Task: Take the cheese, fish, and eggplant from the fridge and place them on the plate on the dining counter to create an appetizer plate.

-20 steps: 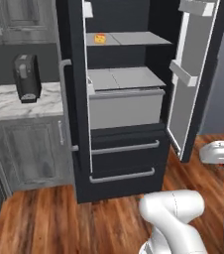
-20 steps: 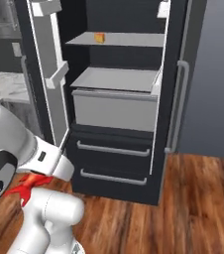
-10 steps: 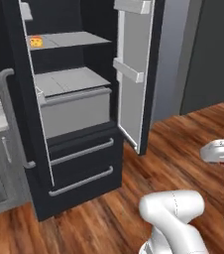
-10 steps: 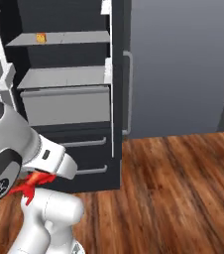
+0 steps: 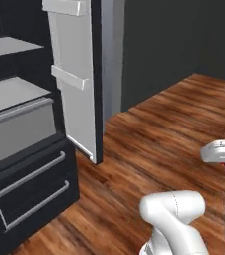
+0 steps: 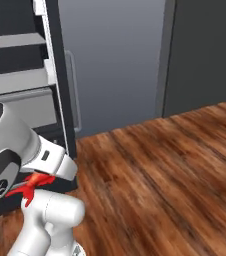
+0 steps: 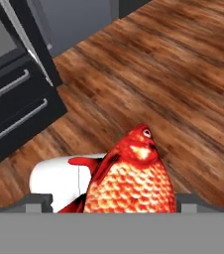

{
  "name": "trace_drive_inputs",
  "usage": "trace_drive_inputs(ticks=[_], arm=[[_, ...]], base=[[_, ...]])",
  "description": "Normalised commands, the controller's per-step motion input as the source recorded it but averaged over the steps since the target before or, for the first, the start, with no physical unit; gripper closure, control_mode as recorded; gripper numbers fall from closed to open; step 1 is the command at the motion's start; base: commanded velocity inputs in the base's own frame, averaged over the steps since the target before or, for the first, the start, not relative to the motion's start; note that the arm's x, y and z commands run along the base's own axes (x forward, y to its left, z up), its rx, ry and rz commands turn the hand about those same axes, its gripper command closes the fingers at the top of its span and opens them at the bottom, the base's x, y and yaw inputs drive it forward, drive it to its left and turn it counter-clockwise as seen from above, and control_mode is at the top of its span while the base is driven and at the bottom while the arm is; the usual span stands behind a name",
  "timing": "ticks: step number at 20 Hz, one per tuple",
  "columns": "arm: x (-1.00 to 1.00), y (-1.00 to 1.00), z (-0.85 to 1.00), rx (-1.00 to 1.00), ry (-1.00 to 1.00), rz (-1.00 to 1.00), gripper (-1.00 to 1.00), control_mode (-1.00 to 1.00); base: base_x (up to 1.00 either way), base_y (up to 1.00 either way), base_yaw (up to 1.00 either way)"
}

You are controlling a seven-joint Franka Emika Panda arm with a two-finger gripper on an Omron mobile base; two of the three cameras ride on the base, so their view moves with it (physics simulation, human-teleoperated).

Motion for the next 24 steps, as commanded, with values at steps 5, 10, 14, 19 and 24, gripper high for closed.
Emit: trace_drive_inputs(ticks=[5,10,14,19,24], arm=[[0.0,0.0,0.0,0.0,0.0,0.0,1.0,1.0],[0.0,0.0,0.0,0.0,0.0,0.0,1.0,1.0],[0.0,0.0,0.0,0.0,0.0,0.0,1.0,1.0],[0.0,0.0,0.0,0.0,0.0,0.0,1.0,1.0],[0.0,0.0,0.0,0.0,0.0,0.0,1.0,1.0]], base=[[0.05,-0.53,-0.59],[0.23,-0.42,-0.58],[0.46,-0.28,-0.56],[0.96,0.03,-0.44],[1.0,0.11,-0.28]])
